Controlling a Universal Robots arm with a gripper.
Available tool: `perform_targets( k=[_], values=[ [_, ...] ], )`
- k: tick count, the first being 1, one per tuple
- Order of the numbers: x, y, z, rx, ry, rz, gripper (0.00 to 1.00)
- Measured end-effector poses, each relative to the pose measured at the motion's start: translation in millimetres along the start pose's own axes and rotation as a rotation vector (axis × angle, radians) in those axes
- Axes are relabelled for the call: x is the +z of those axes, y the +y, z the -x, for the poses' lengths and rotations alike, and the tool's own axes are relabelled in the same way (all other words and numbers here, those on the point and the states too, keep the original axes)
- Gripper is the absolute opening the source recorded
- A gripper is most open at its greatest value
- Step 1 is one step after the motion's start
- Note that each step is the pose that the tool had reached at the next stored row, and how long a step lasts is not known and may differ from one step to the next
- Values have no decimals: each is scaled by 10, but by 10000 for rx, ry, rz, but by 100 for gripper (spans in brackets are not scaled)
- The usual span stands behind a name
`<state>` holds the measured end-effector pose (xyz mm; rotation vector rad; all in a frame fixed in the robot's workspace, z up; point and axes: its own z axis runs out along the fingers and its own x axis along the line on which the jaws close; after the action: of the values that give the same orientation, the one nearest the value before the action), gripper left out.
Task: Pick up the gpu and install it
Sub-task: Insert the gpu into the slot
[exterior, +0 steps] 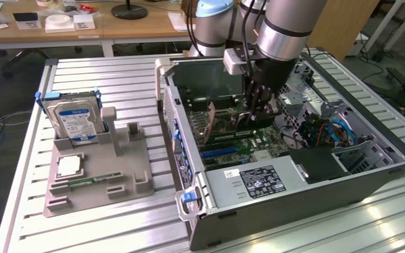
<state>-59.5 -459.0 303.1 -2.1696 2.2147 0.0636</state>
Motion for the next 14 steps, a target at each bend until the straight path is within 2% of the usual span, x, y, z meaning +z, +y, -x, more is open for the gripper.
perform_targets(
  k=[6, 14],
  values=[
    [26, 62, -3, -13, -4, 0, 27],
    [81, 81, -8, -65, -1, 4, 27]
  ],
)
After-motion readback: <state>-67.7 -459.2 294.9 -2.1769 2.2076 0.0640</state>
